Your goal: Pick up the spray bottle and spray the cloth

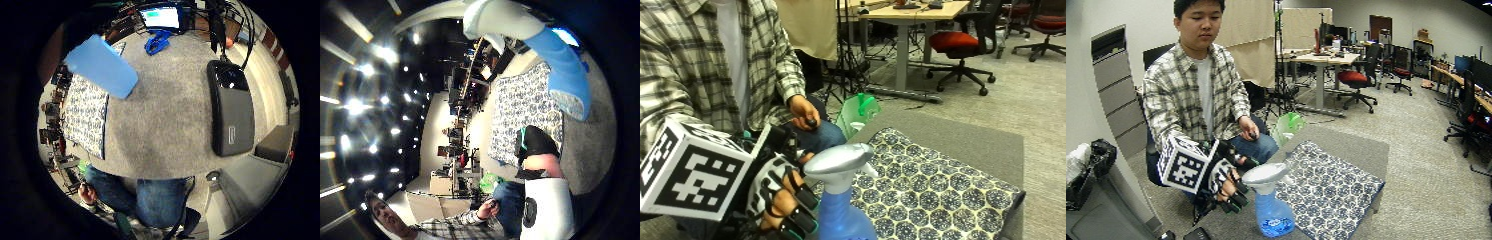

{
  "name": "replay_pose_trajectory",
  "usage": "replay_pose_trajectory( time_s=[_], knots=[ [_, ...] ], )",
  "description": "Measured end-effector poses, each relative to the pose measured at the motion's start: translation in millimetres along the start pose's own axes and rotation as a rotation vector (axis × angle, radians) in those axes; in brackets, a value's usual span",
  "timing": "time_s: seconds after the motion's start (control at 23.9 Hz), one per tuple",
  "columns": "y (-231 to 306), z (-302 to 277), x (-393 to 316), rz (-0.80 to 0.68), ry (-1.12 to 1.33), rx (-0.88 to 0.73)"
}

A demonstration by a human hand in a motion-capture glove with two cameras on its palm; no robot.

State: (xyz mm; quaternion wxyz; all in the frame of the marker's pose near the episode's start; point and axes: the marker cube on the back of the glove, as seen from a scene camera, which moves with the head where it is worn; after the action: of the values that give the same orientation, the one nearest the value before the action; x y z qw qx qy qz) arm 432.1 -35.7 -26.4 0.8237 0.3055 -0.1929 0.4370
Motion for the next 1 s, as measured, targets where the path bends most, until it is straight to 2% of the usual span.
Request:
replay_pose_trajectory(
  time_s=[0.33, 0.71, 1.0],
  knots=[
    [-44.9, 21.1, 13.2, -0.048, -0.188, 0.204],
    [-69.4, 37.6, 8.6, -0.091, -0.360, 0.313],
    [-80.0, 40.4, 9.6, -0.091, -0.390, 0.401]
  ],
)
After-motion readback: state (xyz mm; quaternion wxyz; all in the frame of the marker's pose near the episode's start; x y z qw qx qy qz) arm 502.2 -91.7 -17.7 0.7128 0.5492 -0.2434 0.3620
